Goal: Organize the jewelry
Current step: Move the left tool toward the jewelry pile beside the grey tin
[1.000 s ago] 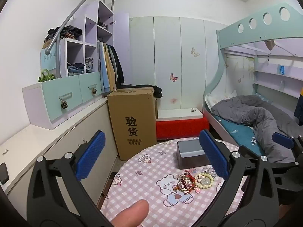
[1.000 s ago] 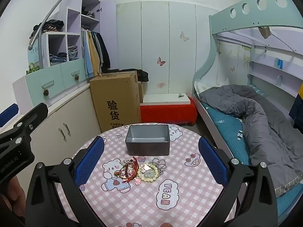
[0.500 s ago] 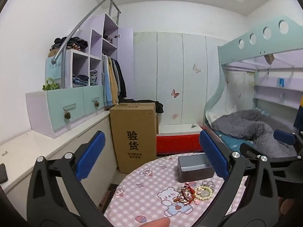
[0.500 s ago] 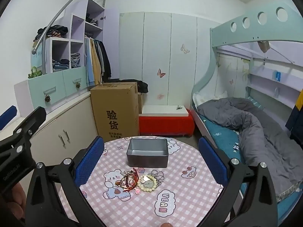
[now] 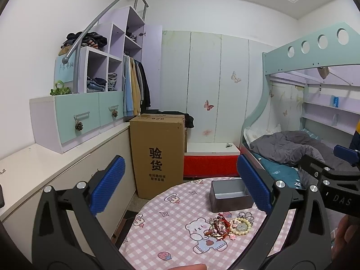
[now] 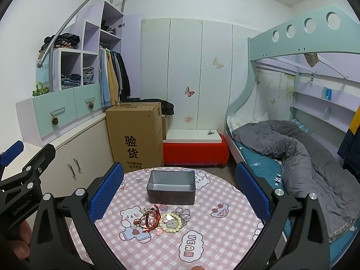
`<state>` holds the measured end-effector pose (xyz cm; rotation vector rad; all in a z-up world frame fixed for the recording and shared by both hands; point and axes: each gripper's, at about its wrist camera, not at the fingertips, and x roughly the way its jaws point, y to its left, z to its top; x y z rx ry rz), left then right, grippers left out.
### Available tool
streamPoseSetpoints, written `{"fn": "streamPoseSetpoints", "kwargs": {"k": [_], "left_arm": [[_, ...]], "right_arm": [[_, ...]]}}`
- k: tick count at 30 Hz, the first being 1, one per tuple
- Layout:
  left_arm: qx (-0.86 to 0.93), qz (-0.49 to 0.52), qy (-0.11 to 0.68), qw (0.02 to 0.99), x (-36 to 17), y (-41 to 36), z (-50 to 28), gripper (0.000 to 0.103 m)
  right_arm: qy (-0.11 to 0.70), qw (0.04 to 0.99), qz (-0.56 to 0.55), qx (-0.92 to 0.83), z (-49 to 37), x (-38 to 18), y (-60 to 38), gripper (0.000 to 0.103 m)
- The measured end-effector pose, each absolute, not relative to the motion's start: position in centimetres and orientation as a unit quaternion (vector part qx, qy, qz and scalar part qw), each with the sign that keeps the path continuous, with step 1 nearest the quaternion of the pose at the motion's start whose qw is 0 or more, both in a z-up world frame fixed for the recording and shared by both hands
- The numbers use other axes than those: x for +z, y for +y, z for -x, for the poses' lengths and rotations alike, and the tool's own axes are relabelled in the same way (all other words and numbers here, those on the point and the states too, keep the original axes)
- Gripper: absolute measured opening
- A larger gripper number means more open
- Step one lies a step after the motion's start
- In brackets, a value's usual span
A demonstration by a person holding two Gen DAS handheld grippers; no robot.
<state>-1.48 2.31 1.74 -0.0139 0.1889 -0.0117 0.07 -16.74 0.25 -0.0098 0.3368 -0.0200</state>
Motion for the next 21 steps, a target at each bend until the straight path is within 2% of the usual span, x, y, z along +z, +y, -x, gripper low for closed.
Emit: {"fn": "streamPoseSetpoints", "kwargs": {"k": [13, 21], "left_arm": [[0.001, -0.004, 0.127, 0.992, 0.0, 2.8, -1.3, 0.097], [-0.01, -0.021, 0.194, 0.981, -4.5, 2.8, -5.7, 0.097]], "right_arm": [[0.195, 0.981, 0.001, -0.009, -3.3, -1.3, -17.9, 0.095], [0.244, 0.97, -0.012, -0.02, -6.2, -4.6, -19.3, 0.095]]}}
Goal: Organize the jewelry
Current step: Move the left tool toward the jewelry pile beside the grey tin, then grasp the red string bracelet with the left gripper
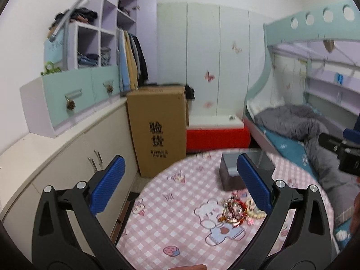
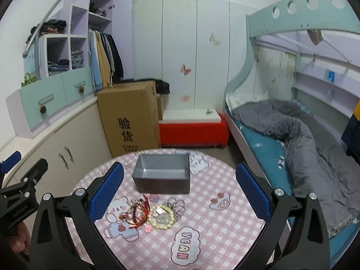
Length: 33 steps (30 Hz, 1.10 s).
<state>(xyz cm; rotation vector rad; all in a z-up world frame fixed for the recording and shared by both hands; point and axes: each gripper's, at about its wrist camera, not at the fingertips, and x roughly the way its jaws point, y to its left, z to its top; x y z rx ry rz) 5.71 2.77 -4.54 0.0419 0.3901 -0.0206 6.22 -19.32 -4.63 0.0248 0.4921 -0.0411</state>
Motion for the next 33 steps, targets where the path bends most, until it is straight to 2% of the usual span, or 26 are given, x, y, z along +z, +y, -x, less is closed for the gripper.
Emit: {"fn": "streamPoseSetpoints", "kwargs": {"k": [4, 10, 17, 28, 33], "left_arm": [[-0.021, -0.028, 0.235, 0.971, -7.3, 2.3, -7.8, 0.097], [-0.03, -0.037, 0.256, 0.966, -9.8, 1.3, -9.6, 0.097], [-0.058, -0.06, 0.354, 0.932, -15.5, -0.6, -13.2, 0.097], [-0.083, -0.101, 0.411, 0.902, -20.2, -2.7, -17.1, 0.097], [-0.097, -0.108, 0.435, 0.889, -21.3, -3.3, -18.5, 0.093]], "right_arm": [[0.274, 0.961, -0.015, -0.028, -7.2, -6.4, -20.0, 0.095], [0.296, 0.955, -0.008, -0.028, -8.0, -8.0, -20.3, 0.095], [0.368, 0.93, -0.02, -0.02, -9.2, -12.5, -21.3, 0.095], [0.411, 0.911, -0.024, -0.017, -9.8, -15.7, -22.3, 0.095], [0.419, 0.908, -0.024, -0.014, -10.1, -16.3, -22.3, 0.095]]}}
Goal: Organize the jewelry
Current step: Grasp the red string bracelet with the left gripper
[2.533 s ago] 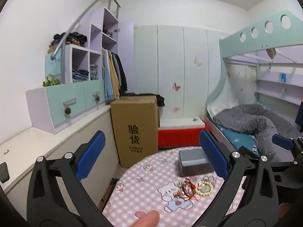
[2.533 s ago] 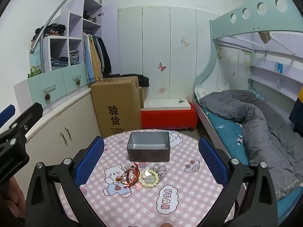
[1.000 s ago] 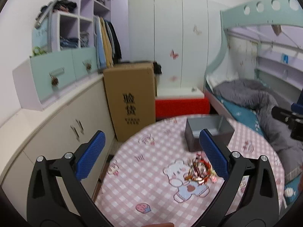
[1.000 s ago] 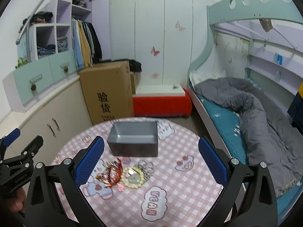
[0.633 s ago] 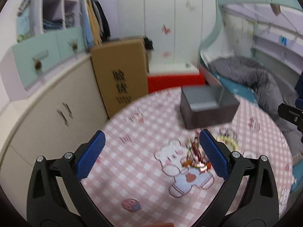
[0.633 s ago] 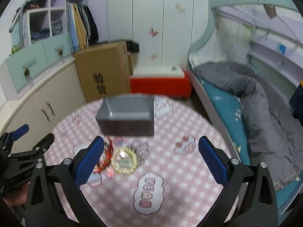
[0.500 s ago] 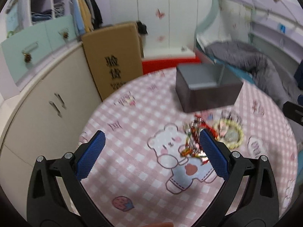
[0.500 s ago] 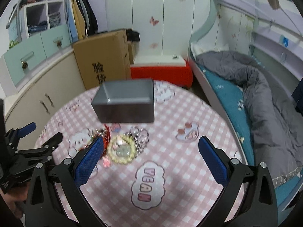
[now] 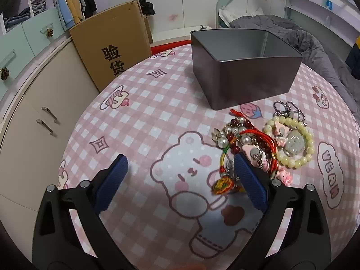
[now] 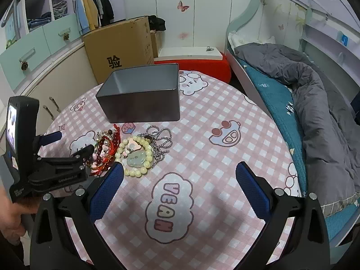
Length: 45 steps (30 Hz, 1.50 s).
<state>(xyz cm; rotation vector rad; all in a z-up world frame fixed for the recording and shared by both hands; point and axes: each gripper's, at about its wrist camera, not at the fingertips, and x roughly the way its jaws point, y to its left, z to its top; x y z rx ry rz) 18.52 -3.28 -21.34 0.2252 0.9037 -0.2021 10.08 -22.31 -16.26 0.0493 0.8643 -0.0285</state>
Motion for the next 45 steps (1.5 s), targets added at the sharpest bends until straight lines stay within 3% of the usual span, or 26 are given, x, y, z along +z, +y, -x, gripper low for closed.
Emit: {"fn": "streamPoseSetpoints", "kwargs": {"k": [8, 10, 12, 13, 14, 16, 31, 35, 42, 43, 44, 45], "left_arm": [[-0.107, -0.096, 0.455, 0.879, -22.2, -3.2, -19.7, 0.078], [-0.119, -0.091, 0.455, 0.878, -22.1, -3.3, -19.7, 0.068], [-0.145, -0.08, 0.454, 0.875, -22.0, -3.5, -19.6, 0.035], [-0.153, -0.082, 0.452, 0.875, -21.9, -3.7, -19.4, 0.028], [-0.166, -0.08, 0.453, 0.872, -21.8, -3.9, -19.3, 0.014], [-0.186, -0.057, 0.462, 0.865, -21.6, -3.8, -19.3, 0.005], [-0.211, 0.018, 0.398, 0.892, -15.1, -0.1, -15.9, 0.003], [-0.206, 0.015, 0.381, 0.901, -13.8, 0.5, -15.3, 0.003], [-0.215, -0.001, 0.406, 0.888, -16.1, -0.3, -16.1, 0.006], [-0.216, -0.011, 0.413, 0.884, -16.7, -0.8, -16.3, 0.009], [-0.216, -0.02, 0.424, 0.879, -17.5, -1.3, -16.8, 0.024], [-0.21, -0.025, 0.43, 0.878, -18.0, -1.6, -17.0, 0.059]], "right_arm": [[0.425, 0.905, -0.02, -0.01, -10.5, -16.6, -22.0, 0.095], [0.426, 0.904, -0.02, -0.009, -10.6, -16.8, -21.9, 0.095], [0.428, 0.903, -0.02, -0.009, -10.7, -16.9, -21.9, 0.095], [0.429, 0.903, -0.019, -0.008, -10.7, -17.0, -21.8, 0.095], [0.429, 0.903, -0.019, -0.009, -10.8, -17.1, -21.8, 0.095], [0.43, 0.902, -0.021, -0.008, -10.8, -17.2, -21.8, 0.095], [0.439, 0.897, -0.043, 0.021, -12.2, -18.5, -22.2, 0.095], [0.462, 0.884, -0.048, 0.053, -14.1, -19.9, -21.2, 0.081], [0.473, 0.878, -0.047, 0.056, -14.0, -20.9, -20.4, 0.079], [0.475, 0.877, -0.048, 0.054, -13.9, -21.1, -20.5, 0.079], [0.476, 0.876, -0.05, 0.052, -13.8, -21.2, -20.7, 0.079], [0.477, 0.876, -0.051, 0.049, -13.8, -21.3, -21.0, 0.079]]}}
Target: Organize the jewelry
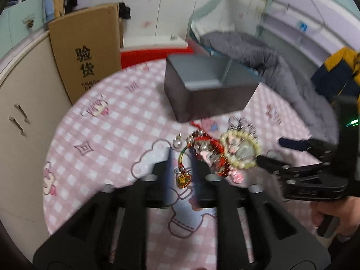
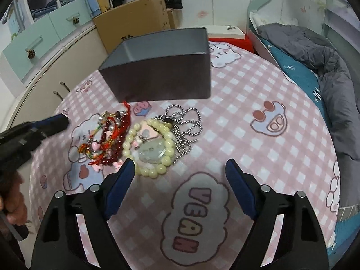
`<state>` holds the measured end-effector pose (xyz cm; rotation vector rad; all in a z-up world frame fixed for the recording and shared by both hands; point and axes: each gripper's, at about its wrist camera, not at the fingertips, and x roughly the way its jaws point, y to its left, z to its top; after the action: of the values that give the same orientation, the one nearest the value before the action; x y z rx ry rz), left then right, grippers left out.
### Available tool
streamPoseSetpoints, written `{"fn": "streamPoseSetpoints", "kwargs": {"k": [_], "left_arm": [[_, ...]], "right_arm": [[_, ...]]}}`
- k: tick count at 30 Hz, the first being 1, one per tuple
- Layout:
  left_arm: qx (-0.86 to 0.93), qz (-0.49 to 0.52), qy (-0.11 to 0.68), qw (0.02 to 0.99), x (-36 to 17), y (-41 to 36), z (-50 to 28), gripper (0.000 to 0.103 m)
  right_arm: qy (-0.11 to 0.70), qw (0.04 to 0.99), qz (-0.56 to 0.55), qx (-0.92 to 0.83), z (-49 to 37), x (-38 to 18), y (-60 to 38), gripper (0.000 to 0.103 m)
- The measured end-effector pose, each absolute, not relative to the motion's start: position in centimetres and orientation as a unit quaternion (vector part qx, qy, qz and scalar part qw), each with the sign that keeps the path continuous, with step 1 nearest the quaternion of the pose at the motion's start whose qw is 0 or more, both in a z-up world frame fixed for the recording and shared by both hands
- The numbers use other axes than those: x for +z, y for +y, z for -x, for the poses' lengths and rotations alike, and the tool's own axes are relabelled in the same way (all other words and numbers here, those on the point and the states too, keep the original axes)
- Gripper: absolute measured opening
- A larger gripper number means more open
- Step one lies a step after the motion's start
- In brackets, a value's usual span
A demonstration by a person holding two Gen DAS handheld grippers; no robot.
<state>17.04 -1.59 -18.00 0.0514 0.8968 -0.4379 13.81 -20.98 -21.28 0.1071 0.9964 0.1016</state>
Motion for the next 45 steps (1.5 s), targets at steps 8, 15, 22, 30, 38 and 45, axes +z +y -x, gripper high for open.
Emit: {"fn": "streamPoseSetpoints", "kwargs": {"k": [8, 15, 22, 30, 38, 45], "left_arm": [[-0.206, -0.038, 0.414, 0.886, -18.6, -2.9, -16.6, 0.082], [-0.167, -0.03, 0.438, 0.883, -20.6, -2.2, -18.6, 0.081], [-0.167, -0.079, 0.438, 0.88, -22.0, -3.3, -19.5, 0.034], [-0.211, -0.018, 0.437, 0.874, -20.5, -2.6, -18.2, 0.003], [-0.218, 0.031, 0.405, 0.887, -17.0, -0.4, -16.2, 0.003], [-0.222, 0.048, 0.382, 0.896, -14.9, 0.7, -15.1, 0.003]], "right_arm": [[0.478, 0.875, -0.064, 0.035, -13.1, -21.4, -22.7, 0.079], [0.478, 0.875, -0.065, 0.036, -13.1, -21.4, -22.5, 0.079], [0.478, 0.875, -0.066, 0.039, -13.4, -21.4, -22.2, 0.079], [0.474, 0.876, -0.07, 0.056, -13.9, -21.4, -21.4, 0.071], [0.474, 0.875, -0.051, 0.089, -15.0, -21.6, -20.0, 0.012], [0.447, 0.884, -0.065, 0.119, -13.7, -19.2, -20.3, 0.008]]}}
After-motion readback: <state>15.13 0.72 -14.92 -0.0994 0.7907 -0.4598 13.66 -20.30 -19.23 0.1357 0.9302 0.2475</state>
